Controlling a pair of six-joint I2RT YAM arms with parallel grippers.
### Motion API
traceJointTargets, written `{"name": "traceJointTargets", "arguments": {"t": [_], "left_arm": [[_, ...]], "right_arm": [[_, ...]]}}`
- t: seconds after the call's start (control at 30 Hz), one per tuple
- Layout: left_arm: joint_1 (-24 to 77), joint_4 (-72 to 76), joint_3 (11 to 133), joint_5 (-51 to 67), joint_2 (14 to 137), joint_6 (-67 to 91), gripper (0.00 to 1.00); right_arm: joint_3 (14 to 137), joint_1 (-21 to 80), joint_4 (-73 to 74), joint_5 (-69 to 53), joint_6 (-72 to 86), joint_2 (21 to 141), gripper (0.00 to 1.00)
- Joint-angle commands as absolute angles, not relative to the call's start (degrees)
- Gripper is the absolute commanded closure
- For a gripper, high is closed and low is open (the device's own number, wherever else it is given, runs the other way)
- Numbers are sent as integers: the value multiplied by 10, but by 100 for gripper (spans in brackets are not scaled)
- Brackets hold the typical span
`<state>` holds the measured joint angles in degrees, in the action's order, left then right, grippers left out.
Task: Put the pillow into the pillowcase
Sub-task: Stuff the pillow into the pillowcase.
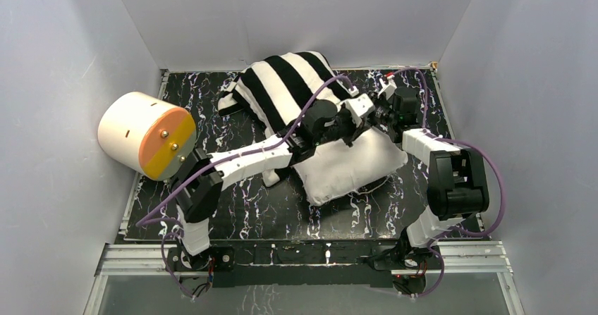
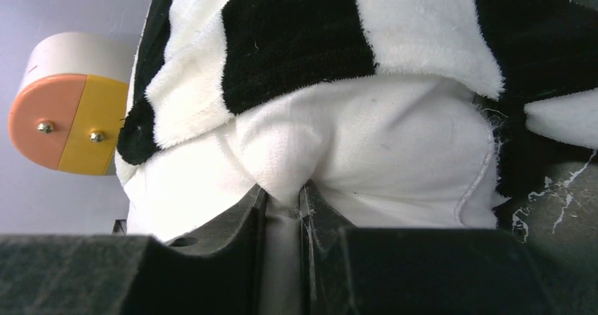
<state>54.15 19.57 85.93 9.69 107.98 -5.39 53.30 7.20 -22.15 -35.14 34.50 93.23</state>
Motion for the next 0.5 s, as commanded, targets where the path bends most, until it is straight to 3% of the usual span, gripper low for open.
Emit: {"name": "traceJointTargets", "arguments": {"t": [0.0, 0.03, 0.2, 0.47], "left_arm": [[545, 228, 803, 3, 1017, -44, 100], [545, 226, 799, -41, 1014, -66, 95], [544, 209, 821, -180, 1039, -201, 45], [523, 161, 911, -266, 1138, -297, 38]], "right_arm": [[524, 89, -292, -348, 372, 920, 71], [519, 89, -286, -345, 368, 913, 71], [497, 89, -261, -337, 343, 890, 69], [497, 89, -255, -341, 342, 880, 69]]}}
